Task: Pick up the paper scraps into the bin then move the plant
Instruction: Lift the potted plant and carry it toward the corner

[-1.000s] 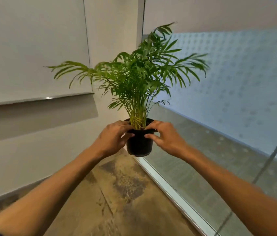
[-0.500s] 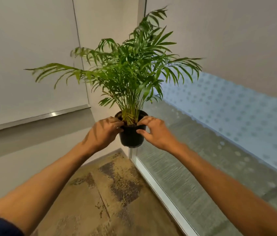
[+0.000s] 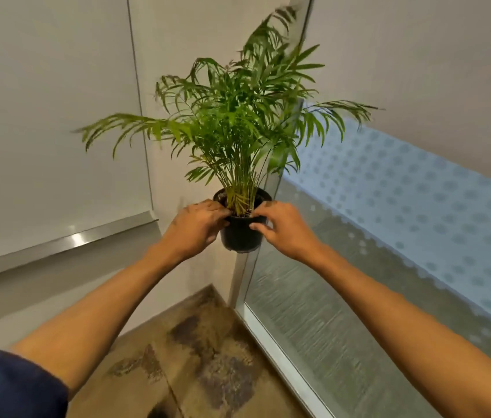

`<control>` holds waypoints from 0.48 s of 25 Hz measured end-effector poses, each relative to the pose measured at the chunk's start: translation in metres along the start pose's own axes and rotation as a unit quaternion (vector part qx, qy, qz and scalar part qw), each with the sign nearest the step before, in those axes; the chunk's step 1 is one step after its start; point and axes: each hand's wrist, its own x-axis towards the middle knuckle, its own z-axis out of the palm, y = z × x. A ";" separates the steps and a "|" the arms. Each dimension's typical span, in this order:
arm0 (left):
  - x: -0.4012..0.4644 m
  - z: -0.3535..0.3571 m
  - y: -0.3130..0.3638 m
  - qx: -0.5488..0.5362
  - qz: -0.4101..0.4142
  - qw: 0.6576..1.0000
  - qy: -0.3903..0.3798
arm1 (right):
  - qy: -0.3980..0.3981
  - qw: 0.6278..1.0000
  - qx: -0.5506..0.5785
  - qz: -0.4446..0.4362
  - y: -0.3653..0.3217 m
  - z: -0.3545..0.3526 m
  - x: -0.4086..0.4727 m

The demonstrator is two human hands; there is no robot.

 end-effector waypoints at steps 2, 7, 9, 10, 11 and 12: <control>0.022 0.012 -0.047 -0.017 0.004 0.999 -0.027 | 0.003 1.000 0.012 0.026 0.009 0.021 0.043; 0.063 0.060 -0.143 -0.025 -0.004 0.998 -0.051 | -0.005 0.999 0.021 0.037 0.044 0.087 0.132; 0.066 0.096 -0.167 -0.016 -0.039 0.996 -0.074 | -0.009 0.999 0.026 0.042 0.061 0.123 0.152; 0.065 0.121 -0.179 -0.022 -0.066 0.993 -0.091 | -0.015 0.998 0.032 0.043 0.074 0.147 0.160; 0.062 0.148 -0.189 -0.031 -0.090 0.989 -0.109 | -0.019 0.998 0.038 0.042 0.086 0.172 0.164; 0.058 0.177 -0.199 -0.034 -0.107 0.985 -0.130 | -0.026 0.998 0.042 0.044 0.101 0.198 0.165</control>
